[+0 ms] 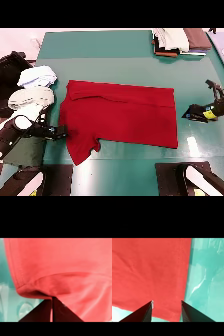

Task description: Fold the shirts.

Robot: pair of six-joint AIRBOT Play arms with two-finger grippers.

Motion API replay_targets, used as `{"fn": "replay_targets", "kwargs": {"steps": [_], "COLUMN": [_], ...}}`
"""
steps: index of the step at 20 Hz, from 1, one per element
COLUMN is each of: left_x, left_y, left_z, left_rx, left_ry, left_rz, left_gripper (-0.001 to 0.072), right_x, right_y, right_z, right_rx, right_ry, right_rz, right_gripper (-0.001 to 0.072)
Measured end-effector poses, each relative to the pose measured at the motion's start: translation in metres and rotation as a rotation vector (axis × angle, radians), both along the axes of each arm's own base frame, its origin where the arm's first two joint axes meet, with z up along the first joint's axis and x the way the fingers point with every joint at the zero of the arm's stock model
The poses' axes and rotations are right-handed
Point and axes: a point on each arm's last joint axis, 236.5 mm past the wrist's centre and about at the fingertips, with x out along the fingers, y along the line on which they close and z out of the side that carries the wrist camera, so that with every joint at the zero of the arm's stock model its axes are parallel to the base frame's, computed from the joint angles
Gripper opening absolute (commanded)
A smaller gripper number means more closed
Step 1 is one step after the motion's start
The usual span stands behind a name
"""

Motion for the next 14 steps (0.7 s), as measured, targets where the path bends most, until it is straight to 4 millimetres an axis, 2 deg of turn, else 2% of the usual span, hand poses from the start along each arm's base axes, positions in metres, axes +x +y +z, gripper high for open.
{"fn": "replay_targets", "kwargs": {"steps": [1,2,3,6,7,10,12,13,14], "left_x": [0.001,0.003,0.005,0.01,0.011,0.013,0.015,0.015,0.015], "left_y": [-0.001,-0.002,-0.004,-0.006,-0.006,-0.007,-0.007,-0.007,-0.007], "left_z": [0.003,0.007,0.011,0.02,0.021,0.024,0.025,0.026,0.026], "left_rx": [-0.004,-0.009,-0.014,-0.021,-0.021,-0.022,-0.023,-0.022,-0.021], "left_ry": [-0.005,-0.013,-0.018,-0.039,-0.044,-0.053,-0.059,-0.061,-0.062], "left_rz": [-0.006,-0.014,-0.026,-0.047,-0.05,-0.056,-0.055,-0.055,-0.058], "left_gripper": [0.0023,0.0023,0.0023,0.0023,0.0023,0.0023,0.0023,0.0023,0.0023], "right_x": [-0.01,-0.02,-0.035,-0.073,-0.082,-0.099,-0.098,-0.095,-0.091], "right_y": [-0.003,-0.005,-0.008,-0.004,0.0,0.018,0.037,0.044,0.05], "right_z": [-0.008,-0.018,-0.029,-0.06,-0.069,-0.088,-0.093,-0.095,-0.097], "right_rx": [0.01,0.019,0.03,0.082,0.098,0.141,0.178,0.189,0.195], "right_ry": [0.034,0.069,0.114,0.228,0.254,0.294,0.288,0.273,0.255], "right_rz": [-0.015,-0.029,-0.043,-0.083,-0.089,-0.079,-0.057,-0.048,-0.041], "right_gripper": [0.0432,0.0529,0.0533,0.0499,0.0462,0.0445,0.0336,0.0254,0.0098]}}
